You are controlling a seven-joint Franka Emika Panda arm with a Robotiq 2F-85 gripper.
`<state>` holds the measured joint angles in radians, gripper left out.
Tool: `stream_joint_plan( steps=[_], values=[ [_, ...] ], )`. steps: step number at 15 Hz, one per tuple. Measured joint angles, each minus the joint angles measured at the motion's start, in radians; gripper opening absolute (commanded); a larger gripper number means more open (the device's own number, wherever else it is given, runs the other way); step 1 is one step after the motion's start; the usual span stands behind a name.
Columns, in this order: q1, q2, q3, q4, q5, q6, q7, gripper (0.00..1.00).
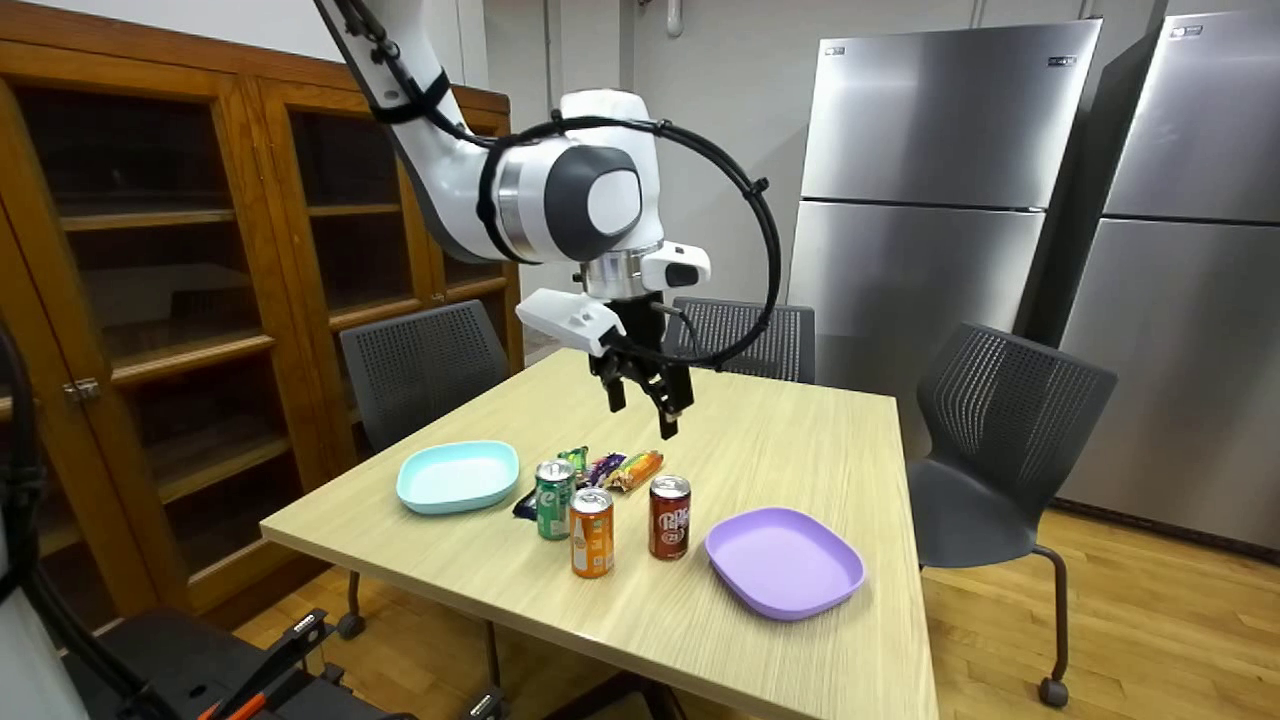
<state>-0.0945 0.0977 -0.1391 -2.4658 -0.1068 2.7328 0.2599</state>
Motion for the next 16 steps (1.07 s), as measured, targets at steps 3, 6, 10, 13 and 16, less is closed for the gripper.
stream_joint_plan(
  steps=[3,6,10,13,16],
  values=[
    [0.001,0.070,-0.012,0.050,0.000,0.002,0.025,1.00],
    [0.007,0.140,-0.021,0.100,0.000,0.002,0.042,1.00],
    [0.024,0.223,-0.033,0.155,0.001,0.002,0.050,1.00],
    [0.037,0.276,-0.041,0.190,0.002,0.001,0.050,1.00],
    [0.045,0.321,-0.045,0.222,0.006,-0.001,0.050,1.00]
  ],
)
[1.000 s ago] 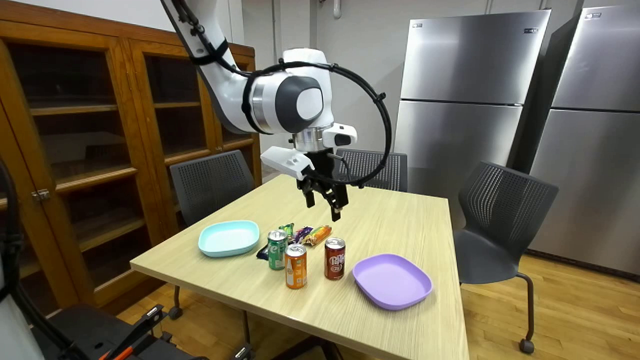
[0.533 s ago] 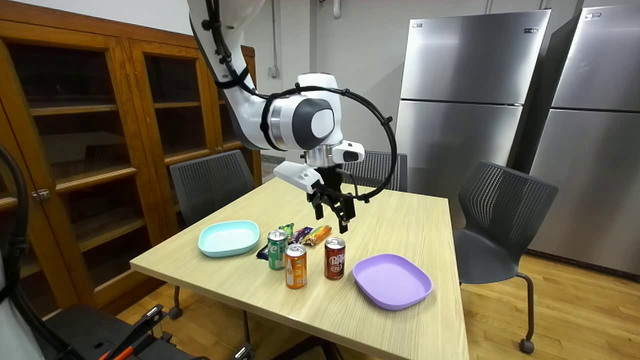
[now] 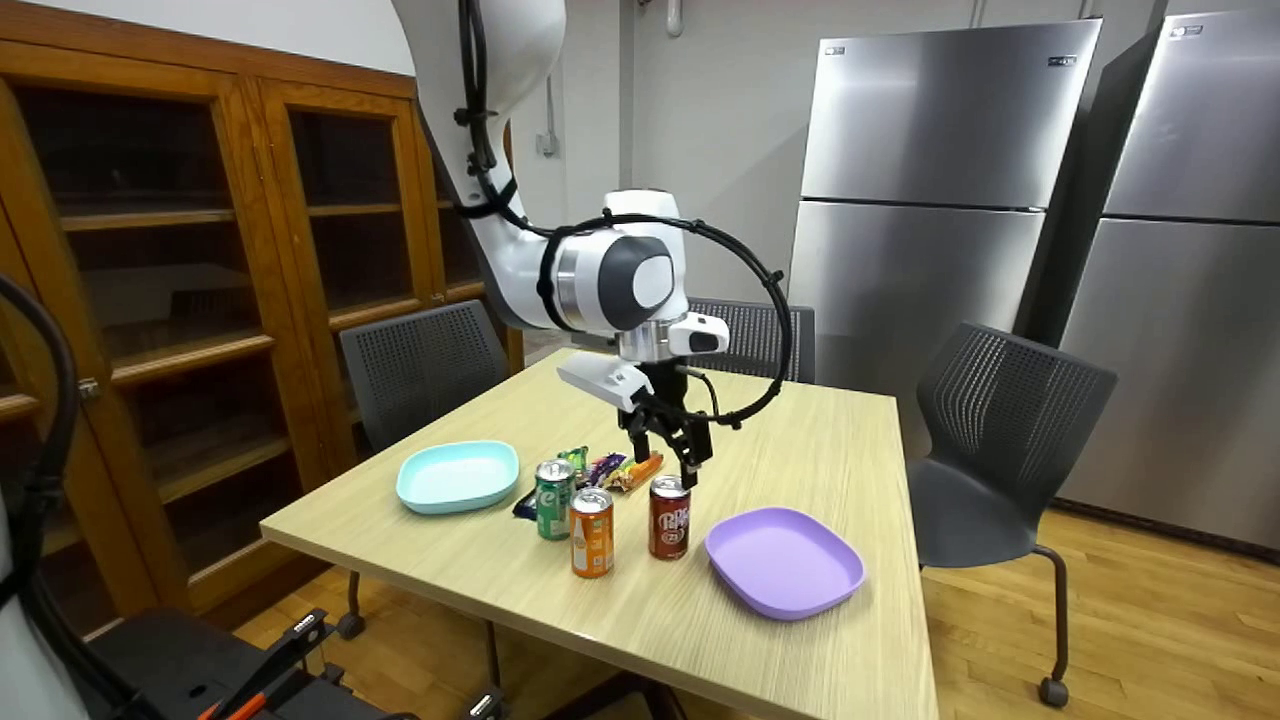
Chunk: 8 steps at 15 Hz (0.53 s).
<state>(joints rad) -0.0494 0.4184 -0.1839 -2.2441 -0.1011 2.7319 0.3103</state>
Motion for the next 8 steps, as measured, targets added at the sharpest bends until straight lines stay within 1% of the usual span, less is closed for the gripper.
stream_joint_plan(
  steps=[8],
  values=[
    [0.009,0.100,-0.006,0.083,0.007,-0.014,0.000,1.00]
  ],
)
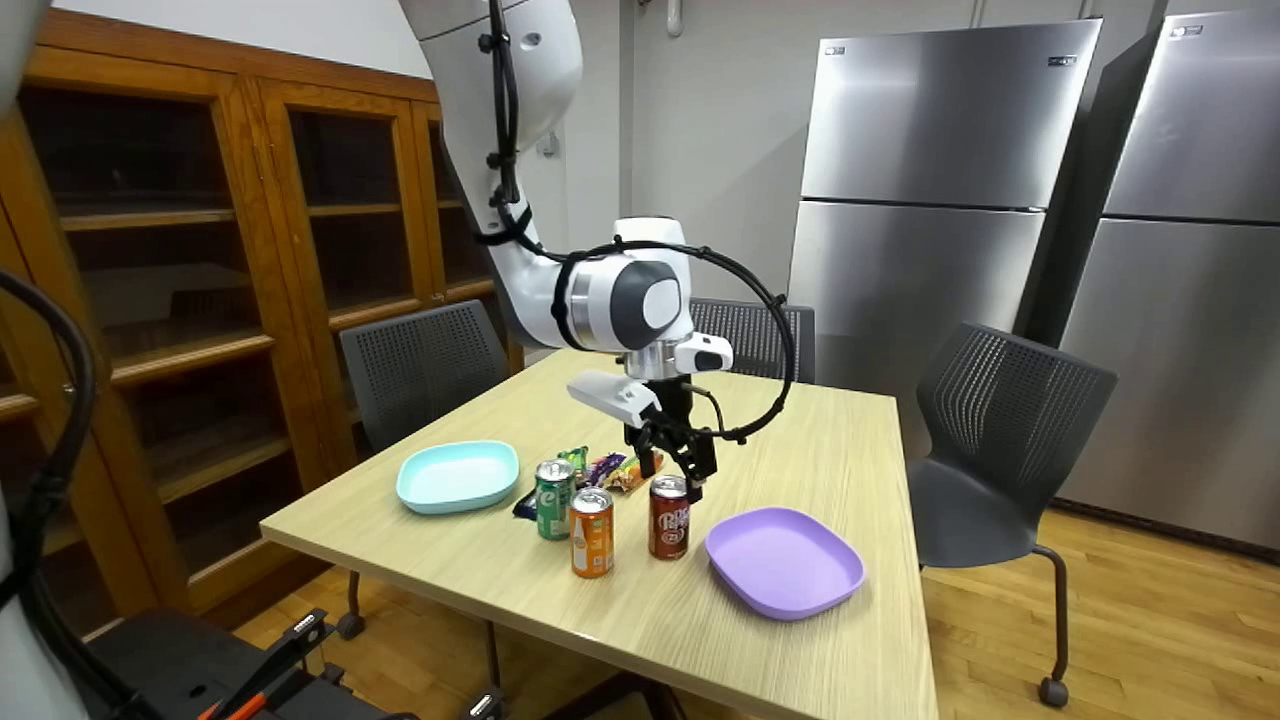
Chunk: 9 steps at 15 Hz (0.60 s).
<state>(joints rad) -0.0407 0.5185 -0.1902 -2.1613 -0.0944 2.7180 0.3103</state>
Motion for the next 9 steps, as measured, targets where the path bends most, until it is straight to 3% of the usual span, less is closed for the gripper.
stream_joint_plan(
  steps=[7,8,9],
  values=[
    [0.004,0.070,-0.004,0.066,0.003,-0.037,0.000,1.00],
    [0.004,0.077,-0.004,0.074,0.003,-0.043,0.000,0.75],
    [0.004,0.084,-0.004,0.082,0.003,-0.049,0.000,0.74]
  ],
)
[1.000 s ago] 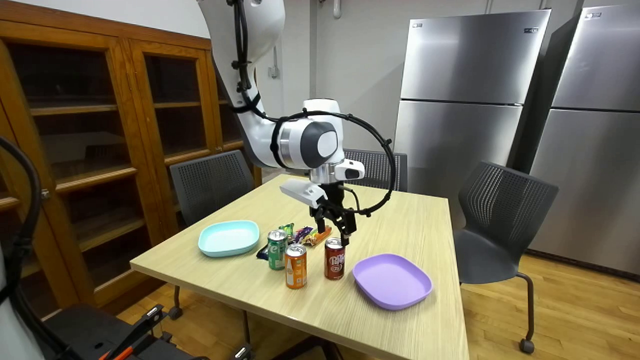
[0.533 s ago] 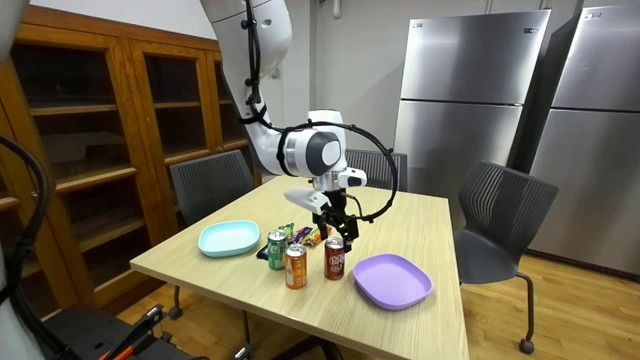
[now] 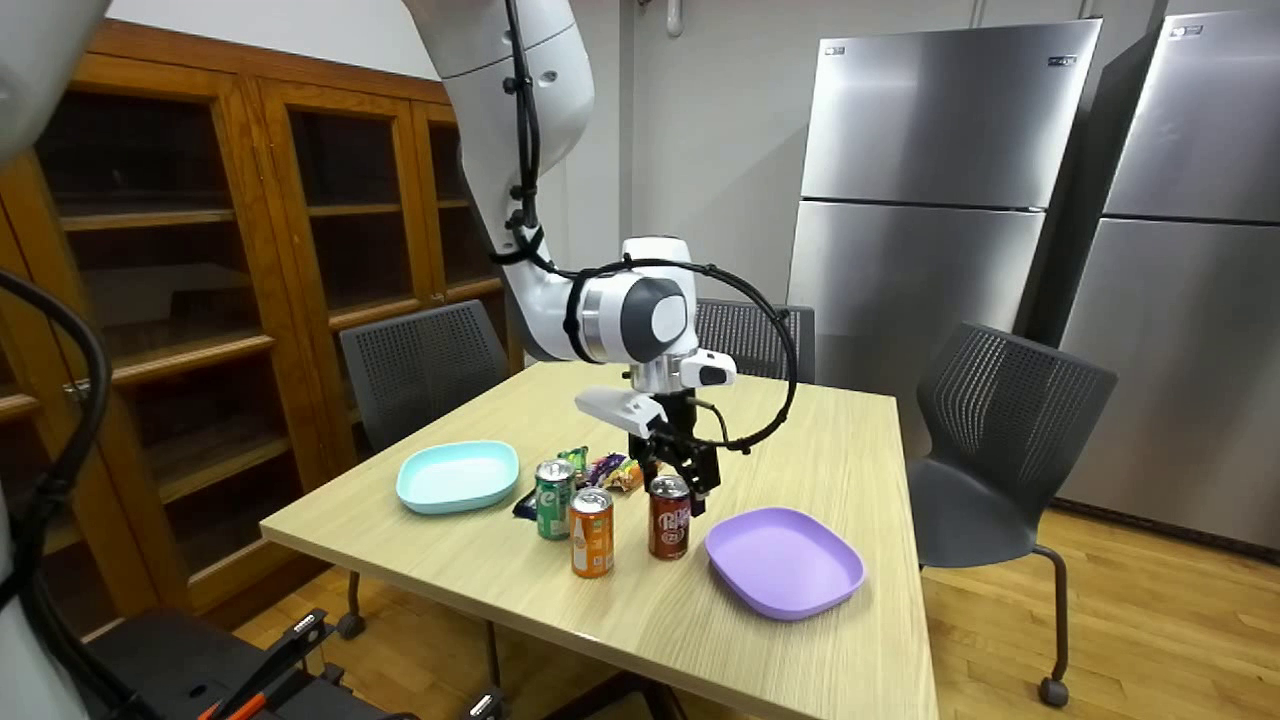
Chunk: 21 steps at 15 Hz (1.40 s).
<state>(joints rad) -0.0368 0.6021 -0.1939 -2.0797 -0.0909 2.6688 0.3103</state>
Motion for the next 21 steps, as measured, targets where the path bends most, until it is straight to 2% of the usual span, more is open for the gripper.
stream_joint_plan(
  steps=[3,5,11,21],
  values=[
    [0.001,0.013,0.000,0.018,0.001,-0.014,0.000,0.49],
    [0.004,0.016,0.000,0.025,0.001,-0.018,0.000,0.40],
    [0.019,0.009,0.000,0.040,0.001,-0.018,0.000,0.39],
    [0.015,-0.105,-0.025,0.043,0.065,-0.017,0.000,0.39]
  ],
)
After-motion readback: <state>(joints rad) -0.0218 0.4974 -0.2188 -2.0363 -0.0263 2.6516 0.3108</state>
